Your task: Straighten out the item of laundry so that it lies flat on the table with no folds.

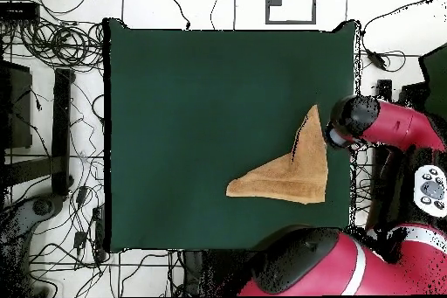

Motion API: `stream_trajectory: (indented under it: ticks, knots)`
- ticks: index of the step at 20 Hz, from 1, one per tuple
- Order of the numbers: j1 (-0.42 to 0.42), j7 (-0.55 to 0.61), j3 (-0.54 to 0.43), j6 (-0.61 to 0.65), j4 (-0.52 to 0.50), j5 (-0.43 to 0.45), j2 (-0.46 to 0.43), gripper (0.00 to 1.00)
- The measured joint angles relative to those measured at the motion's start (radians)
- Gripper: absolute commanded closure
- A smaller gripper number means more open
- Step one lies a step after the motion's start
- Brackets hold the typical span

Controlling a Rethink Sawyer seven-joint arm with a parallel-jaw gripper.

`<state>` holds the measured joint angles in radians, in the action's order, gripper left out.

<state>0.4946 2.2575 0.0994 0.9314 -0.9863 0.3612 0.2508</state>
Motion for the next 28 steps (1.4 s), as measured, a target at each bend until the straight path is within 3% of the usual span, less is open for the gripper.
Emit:
stream_trajectory:
  ticks: [3, 8, 20, 28]
  knots:
    - [0.005, 0.0, 0.0, -0.052, 0.002, 0.008, 0.0, 0.0]
    - [0.02, 0.0, -0.001, -0.029, 0.009, 0.009, -0.002, 0.0]
    - [0.058, 0.0, -0.007, 0.302, 0.03, -0.069, -0.023, 0.0]
    - [0.059, 0.0, -0.04, 0.329, 0.041, -0.11, -0.069, 0.0]
